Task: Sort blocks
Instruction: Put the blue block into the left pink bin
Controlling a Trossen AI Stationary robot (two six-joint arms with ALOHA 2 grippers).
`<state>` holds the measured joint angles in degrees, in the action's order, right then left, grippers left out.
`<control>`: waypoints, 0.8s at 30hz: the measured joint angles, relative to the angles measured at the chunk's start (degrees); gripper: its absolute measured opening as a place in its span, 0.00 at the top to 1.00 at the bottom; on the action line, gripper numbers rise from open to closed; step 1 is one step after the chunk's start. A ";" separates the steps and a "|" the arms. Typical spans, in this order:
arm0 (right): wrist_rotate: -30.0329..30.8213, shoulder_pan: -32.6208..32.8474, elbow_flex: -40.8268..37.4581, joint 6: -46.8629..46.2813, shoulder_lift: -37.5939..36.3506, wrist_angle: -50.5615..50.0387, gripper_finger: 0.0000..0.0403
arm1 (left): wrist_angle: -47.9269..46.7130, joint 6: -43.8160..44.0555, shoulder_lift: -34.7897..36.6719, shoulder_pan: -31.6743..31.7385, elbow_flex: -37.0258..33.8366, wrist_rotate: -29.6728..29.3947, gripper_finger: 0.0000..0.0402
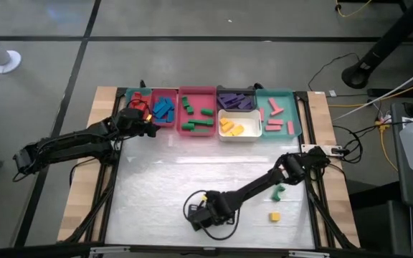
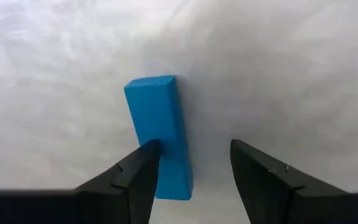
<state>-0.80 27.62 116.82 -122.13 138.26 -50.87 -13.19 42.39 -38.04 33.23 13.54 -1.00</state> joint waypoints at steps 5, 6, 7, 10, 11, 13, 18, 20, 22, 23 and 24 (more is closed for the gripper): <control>-0.09 -3.13 0.02 4.27 -0.09 -4.38 0.51 | 0.02 0.00 0.00 0.00 0.00 -0.02 0.61; -0.09 -3.88 0.01 5.34 -0.09 -4.91 0.51 | 0.02 0.00 0.00 0.00 0.00 -0.01 0.61; -0.09 -4.67 -0.02 6.52 -0.09 -5.23 0.51 | 0.02 0.00 0.00 0.00 0.00 -0.01 0.61; -0.07 -6.84 -0.03 10.44 -0.28 -5.18 0.51 | 0.04 0.00 0.00 0.00 0.00 -0.01 0.61; 0.08 -7.39 0.03 11.55 -0.46 -5.24 0.51 | 0.04 0.00 0.00 0.00 0.00 -0.02 0.61; 1.98 -8.02 1.06 12.86 -0.41 -6.26 0.51 | 0.02 0.00 0.00 0.00 0.00 -0.02 0.61; 8.63 -8.35 4.06 13.11 -0.10 -8.14 0.51 | 0.04 -0.05 0.00 0.00 0.00 -0.02 0.61; 8.80 -8.34 4.17 13.08 -0.11 -7.97 0.51 | 0.04 -0.70 0.00 0.00 0.00 -0.02 0.61; 8.76 -8.19 4.12 13.08 -0.11 -7.60 0.51 | 0.04 -0.86 0.00 0.01 0.00 -0.02 0.61; 8.89 -8.18 4.10 13.12 -0.11 -7.45 0.51 | 0.04 -0.87 0.00 0.02 0.00 -0.02 0.61; 9.30 -8.15 4.12 13.19 -0.11 -7.34 0.51 | 0.07 -0.87 0.00 0.01 0.00 -0.02 0.61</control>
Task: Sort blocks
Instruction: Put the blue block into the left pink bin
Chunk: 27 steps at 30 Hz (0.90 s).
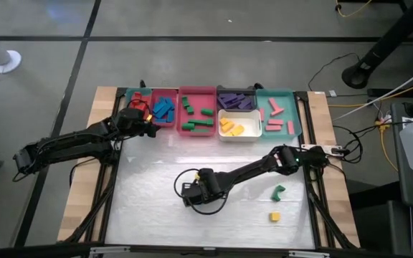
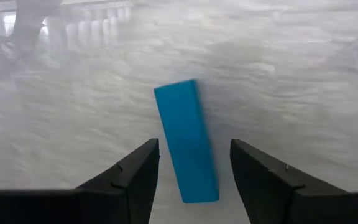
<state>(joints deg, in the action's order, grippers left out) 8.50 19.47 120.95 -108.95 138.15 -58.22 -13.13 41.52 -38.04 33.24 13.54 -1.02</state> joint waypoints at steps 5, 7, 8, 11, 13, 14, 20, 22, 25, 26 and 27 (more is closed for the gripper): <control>1.53 -0.05 -0.02 1.36 0.00 1.17 0.51 | 0.00 0.00 0.00 0.01 0.00 0.00 0.61; 1.78 -0.05 0.04 2.06 0.52 3.49 0.51 | 0.00 0.00 0.00 -0.01 0.00 -0.02 0.61; 1.91 -0.05 0.02 2.81 0.76 4.31 0.51 | 0.02 0.00 0.00 0.01 0.00 0.00 0.61; 2.04 -0.03 0.20 3.74 1.82 7.31 0.51 | 0.08 -0.02 0.02 0.01 0.00 0.00 0.61; 1.82 -0.03 0.20 4.16 2.63 6.74 0.51 | 0.08 0.00 0.00 0.01 0.00 -0.02 0.61; 1.65 -0.03 0.16 4.14 2.98 6.60 0.51 | 0.04 -0.16 0.01 0.01 0.00 -0.02 0.61; 1.37 0.01 0.22 3.96 3.17 3.98 0.51 | -0.92 -1.49 0.22 -0.01 0.00 -0.02 0.61; 1.41 0.01 0.22 3.97 3.17 3.86 0.51 | -1.61 -1.49 0.20 -0.01 0.00 -0.03 0.61; 1.38 0.01 0.20 3.96 3.17 3.86 0.52 | -1.41 -1.49 0.20 -0.01 0.00 -0.02 0.61; 1.34 -0.01 0.20 3.96 3.17 3.78 0.53 | -1.40 -1.49 0.20 -0.01 0.00 -0.04 0.61; 1.38 0.01 0.18 3.96 3.19 3.76 0.55 | -1.40 -1.49 0.20 -0.01 0.00 -0.02 0.61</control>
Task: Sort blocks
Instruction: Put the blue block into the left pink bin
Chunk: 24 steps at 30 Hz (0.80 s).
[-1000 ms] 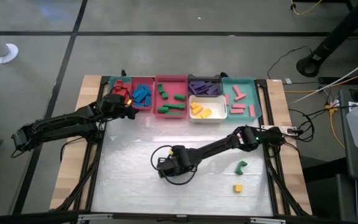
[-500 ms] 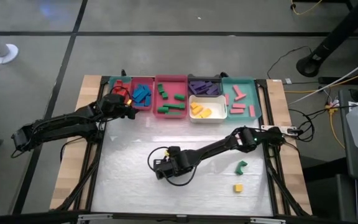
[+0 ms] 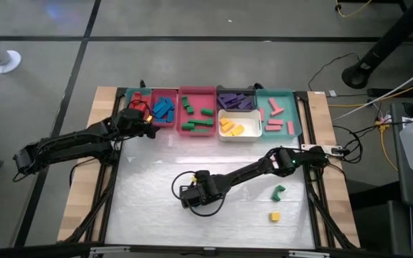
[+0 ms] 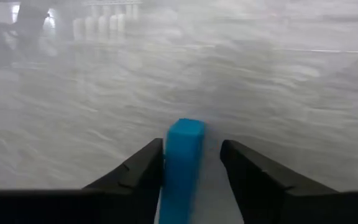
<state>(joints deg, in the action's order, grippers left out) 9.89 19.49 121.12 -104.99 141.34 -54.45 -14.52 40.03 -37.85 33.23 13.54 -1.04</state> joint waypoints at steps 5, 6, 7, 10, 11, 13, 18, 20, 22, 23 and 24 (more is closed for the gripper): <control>-0.20 0.00 -0.07 0.16 0.04 -0.36 0.70 | 0.06 0.01 0.00 0.00 0.00 0.00 0.61; -0.25 0.00 -0.09 0.18 0.04 -0.49 0.74 | 0.05 0.03 0.00 0.00 0.00 0.00 0.61; -0.26 0.00 -0.11 0.22 0.04 -0.57 0.78 | 0.09 0.20 0.00 0.00 0.00 0.00 0.61; 0.35 0.02 -0.11 0.31 0.04 -0.20 0.86 | 0.14 0.15 0.00 0.00 0.00 0.54 0.61; 1.23 0.04 -0.11 0.35 0.02 0.01 0.86 | 0.19 0.00 0.00 0.00 0.00 0.97 0.61; 4.06 0.11 -0.13 0.46 0.00 1.42 0.86 | 0.20 -0.46 0.00 0.00 0.00 2.20 0.61; 12.61 -1.99 1.06 4.36 -0.04 7.25 0.86 | 1.31 -1.21 1.19 0.00 0.00 4.38 0.61; 13.72 -3.53 2.24 7.68 -0.16 10.05 0.82 | 3.10 -1.31 2.29 0.02 0.00 5.82 0.61; 13.96 -5.43 2.91 12.29 -0.31 14.13 0.80 | 4.93 -1.31 3.73 0.02 0.02 8.25 0.61; 13.88 -6.42 2.95 15.10 -0.33 16.82 0.80 | 5.85 -1.30 4.58 0.02 0.02 9.66 0.61; 13.72 -7.32 2.95 18.07 -0.33 19.46 0.80 | 7.03 -1.26 5.39 0.02 0.03 11.11 0.61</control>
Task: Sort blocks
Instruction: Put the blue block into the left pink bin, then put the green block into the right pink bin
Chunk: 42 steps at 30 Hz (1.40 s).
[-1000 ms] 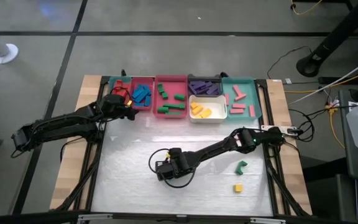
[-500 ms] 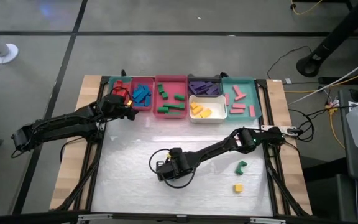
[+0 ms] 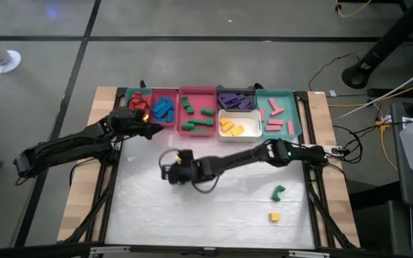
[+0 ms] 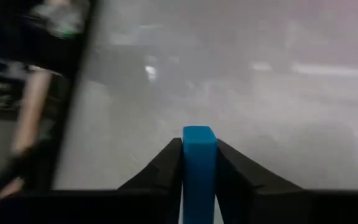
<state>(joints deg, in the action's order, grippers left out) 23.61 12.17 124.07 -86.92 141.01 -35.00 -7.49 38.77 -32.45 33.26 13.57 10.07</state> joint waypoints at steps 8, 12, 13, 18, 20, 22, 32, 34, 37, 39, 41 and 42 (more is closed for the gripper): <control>-0.87 -8.26 0.02 17.76 -0.07 18.58 0.86 | 0.99 -0.19 8.73 0.29 3.44 2.13 0.64; -1.00 -12.48 0.02 20.88 -0.09 24.70 0.81 | 0.99 -2.17 13.68 0.79 6.54 1.30 0.68; -1.11 -13.49 0.02 21.23 -0.09 25.63 0.80 | 0.95 -2.47 14.86 0.94 7.22 1.30 0.69; -0.40 -18.46 0.02 24.30 -0.09 28.10 0.84 | 0.91 -1.52 19.76 1.03 9.04 1.20 0.72; -0.21 -20.34 0.02 26.02 -0.13 28.34 0.85 | 0.30 -0.72 21.27 1.03 9.05 1.19 0.72; -0.23 -22.02 0.02 27.15 -0.15 28.40 0.84 | -0.06 -0.64 22.31 1.03 9.04 1.20 0.73; -2.87 -27.88 0.02 27.21 -0.17 29.08 0.59 | -5.41 -1.39 23.35 0.98 9.04 1.25 0.73; -5.29 -28.56 0.02 27.20 -0.17 29.07 0.55 | -6.32 -1.53 23.35 0.98 9.04 1.24 0.73; -13.43 -30.06 0.02 27.39 -0.66 28.80 0.53 | -7.70 -1.71 23.35 0.98 9.04 1.24 0.73; -21.29 -31.13 0.02 30.07 -2.12 28.78 0.52 | -8.29 -1.71 23.33 0.98 9.04 1.24 0.73; -29.70 -32.38 0.02 34.97 -4.61 28.76 0.52 | -9.05 -1.77 23.33 0.98 9.04 1.24 0.73; -34.01 -32.85 0.02 37.16 -6.15 28.76 0.52 | -9.23 -1.92 23.33 0.98 9.04 1.24 0.73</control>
<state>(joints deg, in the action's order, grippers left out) -10.40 -20.69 124.09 -49.76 134.86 -6.23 -16.72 36.84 -9.13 34.24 22.61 11.31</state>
